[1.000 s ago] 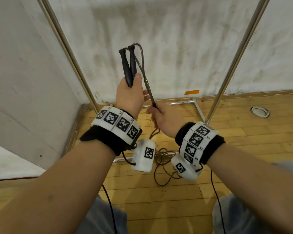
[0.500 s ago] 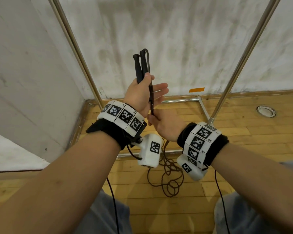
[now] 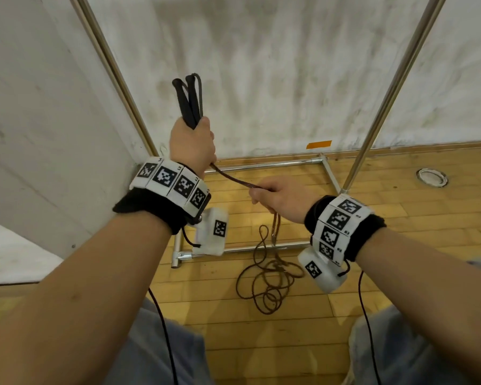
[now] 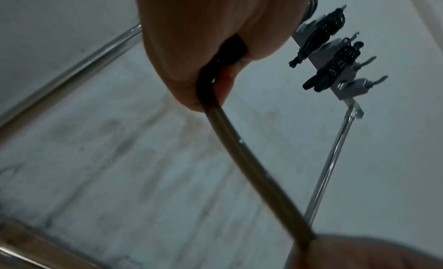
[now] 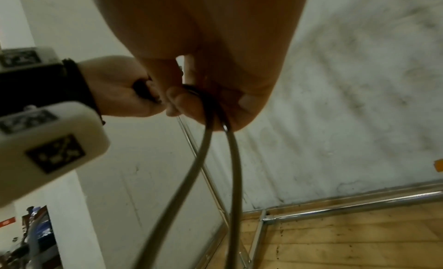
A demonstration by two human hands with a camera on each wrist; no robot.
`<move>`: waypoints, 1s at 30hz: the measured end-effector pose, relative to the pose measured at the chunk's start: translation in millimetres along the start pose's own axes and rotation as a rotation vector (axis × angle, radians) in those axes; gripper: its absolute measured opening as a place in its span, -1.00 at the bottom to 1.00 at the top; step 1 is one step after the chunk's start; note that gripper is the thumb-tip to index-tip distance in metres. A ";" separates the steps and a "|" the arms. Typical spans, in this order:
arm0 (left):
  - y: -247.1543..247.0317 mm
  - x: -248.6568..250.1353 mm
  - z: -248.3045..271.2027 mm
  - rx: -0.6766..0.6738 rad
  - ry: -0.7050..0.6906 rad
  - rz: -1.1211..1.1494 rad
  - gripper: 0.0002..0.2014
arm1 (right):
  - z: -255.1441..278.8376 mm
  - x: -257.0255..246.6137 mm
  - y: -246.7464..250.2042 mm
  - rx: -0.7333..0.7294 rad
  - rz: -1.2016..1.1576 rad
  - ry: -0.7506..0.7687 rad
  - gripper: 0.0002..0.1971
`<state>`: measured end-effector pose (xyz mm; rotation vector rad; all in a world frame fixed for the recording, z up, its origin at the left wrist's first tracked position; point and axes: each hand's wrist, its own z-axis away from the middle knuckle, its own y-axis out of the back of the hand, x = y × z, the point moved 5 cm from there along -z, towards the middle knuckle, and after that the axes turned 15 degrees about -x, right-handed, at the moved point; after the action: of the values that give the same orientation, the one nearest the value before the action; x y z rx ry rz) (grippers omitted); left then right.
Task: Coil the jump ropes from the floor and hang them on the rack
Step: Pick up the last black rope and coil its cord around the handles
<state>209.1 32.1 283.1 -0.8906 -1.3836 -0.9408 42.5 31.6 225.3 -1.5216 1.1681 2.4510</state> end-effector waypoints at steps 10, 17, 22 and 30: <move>17.8 -11.0 -2.3 -0.039 -0.071 -1.030 -0.74 | 5.1 7.7 18.2 0.090 0.127 -0.014 -0.67; -2.6 -49.8 6.6 -0.423 0.050 -1.223 -0.47 | 13.5 6.6 52.1 0.369 0.257 0.016 -0.70; -30.1 -55.0 23.9 -0.675 -0.011 -1.373 -0.44 | 14.0 -1.1 61.6 0.422 0.231 0.067 -0.80; -52.4 -42.2 47.0 -0.840 -0.112 -1.157 -0.82 | 17.6 15.7 88.5 0.469 -0.117 0.065 -0.90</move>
<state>143.8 56.2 239.5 -0.6660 -1.5968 -2.5044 -13.6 -26.7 268.3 -1.4796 1.4820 1.8850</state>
